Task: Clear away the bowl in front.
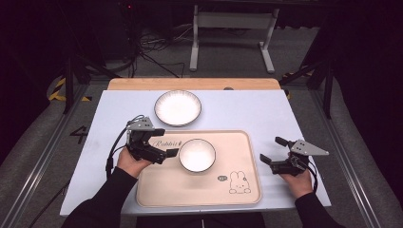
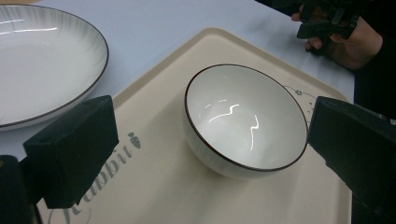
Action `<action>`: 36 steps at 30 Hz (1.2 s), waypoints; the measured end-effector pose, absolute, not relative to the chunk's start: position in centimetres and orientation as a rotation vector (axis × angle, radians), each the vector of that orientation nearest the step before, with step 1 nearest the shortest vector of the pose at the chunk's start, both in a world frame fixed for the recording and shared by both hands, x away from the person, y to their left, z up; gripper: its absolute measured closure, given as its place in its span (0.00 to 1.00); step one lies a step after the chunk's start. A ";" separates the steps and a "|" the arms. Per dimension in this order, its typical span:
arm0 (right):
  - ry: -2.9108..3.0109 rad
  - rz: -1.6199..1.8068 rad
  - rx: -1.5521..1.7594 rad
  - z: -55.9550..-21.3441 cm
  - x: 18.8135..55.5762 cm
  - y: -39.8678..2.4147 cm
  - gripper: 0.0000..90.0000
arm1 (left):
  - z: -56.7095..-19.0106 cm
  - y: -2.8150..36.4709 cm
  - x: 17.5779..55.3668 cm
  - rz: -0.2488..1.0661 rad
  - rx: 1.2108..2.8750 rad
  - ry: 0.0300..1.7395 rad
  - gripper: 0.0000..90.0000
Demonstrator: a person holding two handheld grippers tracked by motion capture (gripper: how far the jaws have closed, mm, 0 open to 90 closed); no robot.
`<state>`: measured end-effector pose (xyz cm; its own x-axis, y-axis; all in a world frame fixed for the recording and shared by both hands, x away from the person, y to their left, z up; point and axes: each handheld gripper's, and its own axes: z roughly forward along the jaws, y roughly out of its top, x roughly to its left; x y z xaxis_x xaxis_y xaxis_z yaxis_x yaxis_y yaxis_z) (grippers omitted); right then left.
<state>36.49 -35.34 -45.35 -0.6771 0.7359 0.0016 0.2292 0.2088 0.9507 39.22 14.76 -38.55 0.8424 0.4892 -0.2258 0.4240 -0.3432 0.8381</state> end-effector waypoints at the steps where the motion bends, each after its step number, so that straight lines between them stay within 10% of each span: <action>1: 2.033 1.475 0.894 -45.3 36.5 -35.3 0.03 | -38.7 15.1 39.1 0.079 1.965 0.671 0.02; 36: 2.038 1.489 0.890 -45.3 36.5 -35.4 0.03 | -43.5 23.0 36.1 0.244 1.597 0.683 0.01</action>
